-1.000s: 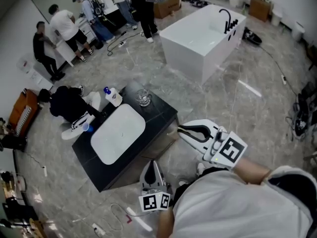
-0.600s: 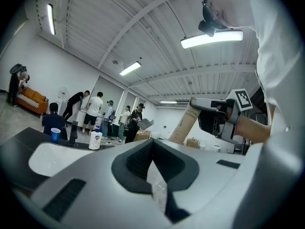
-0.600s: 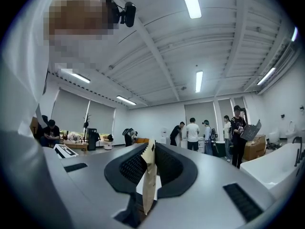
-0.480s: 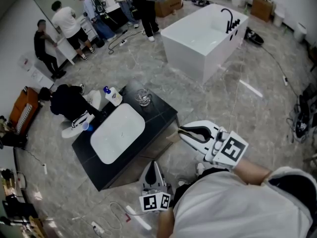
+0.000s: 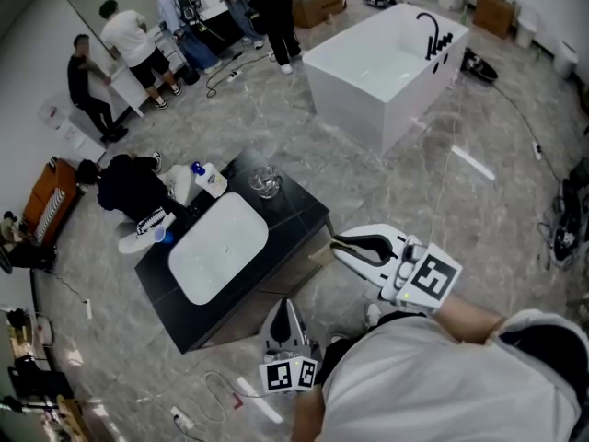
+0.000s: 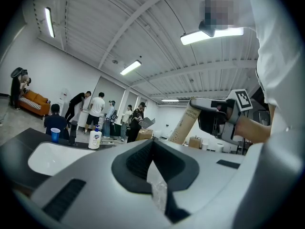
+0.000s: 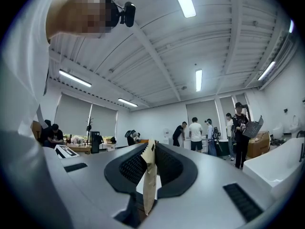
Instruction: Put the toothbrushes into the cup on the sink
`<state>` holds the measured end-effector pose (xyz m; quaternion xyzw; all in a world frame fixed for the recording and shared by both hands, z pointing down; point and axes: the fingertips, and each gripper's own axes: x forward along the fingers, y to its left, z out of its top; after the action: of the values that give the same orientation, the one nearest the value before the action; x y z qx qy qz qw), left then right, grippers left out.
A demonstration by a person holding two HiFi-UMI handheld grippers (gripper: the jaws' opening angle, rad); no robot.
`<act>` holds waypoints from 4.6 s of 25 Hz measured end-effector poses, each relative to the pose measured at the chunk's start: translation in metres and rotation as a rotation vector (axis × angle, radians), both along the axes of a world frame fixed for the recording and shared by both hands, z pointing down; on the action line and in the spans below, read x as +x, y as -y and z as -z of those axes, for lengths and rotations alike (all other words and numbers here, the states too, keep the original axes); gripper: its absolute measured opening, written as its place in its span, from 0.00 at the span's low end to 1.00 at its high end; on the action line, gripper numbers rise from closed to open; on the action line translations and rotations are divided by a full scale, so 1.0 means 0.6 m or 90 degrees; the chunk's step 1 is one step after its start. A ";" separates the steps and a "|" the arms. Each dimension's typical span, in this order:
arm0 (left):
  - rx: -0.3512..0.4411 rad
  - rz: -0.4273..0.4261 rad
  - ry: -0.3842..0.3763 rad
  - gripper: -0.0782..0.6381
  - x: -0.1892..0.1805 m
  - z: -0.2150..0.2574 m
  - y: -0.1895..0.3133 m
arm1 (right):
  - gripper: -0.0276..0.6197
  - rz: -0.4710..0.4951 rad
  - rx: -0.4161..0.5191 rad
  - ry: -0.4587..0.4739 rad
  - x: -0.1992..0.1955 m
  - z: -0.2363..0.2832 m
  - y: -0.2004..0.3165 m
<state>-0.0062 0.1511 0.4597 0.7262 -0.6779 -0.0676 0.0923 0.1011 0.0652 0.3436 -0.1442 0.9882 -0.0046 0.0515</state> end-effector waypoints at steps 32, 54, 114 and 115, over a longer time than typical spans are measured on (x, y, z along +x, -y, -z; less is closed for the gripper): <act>-0.044 0.081 0.014 0.11 0.006 -0.021 -0.001 | 0.14 0.101 -0.023 0.047 -0.028 -0.016 0.030; -0.034 0.061 0.026 0.11 0.045 -0.009 0.048 | 0.14 0.091 -0.003 0.047 0.004 -0.013 0.062; 0.002 0.039 -0.064 0.11 -0.160 -0.031 0.208 | 0.14 0.093 -0.032 -0.035 -0.189 -0.029 0.153; 0.002 0.039 -0.065 0.11 -0.167 -0.031 0.211 | 0.14 0.092 -0.031 -0.037 -0.194 -0.029 0.156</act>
<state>-0.1066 0.0245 0.4783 0.7007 -0.6943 -0.1082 0.1235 -0.0155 -0.0284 0.3609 -0.0740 0.9967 -0.0280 0.0191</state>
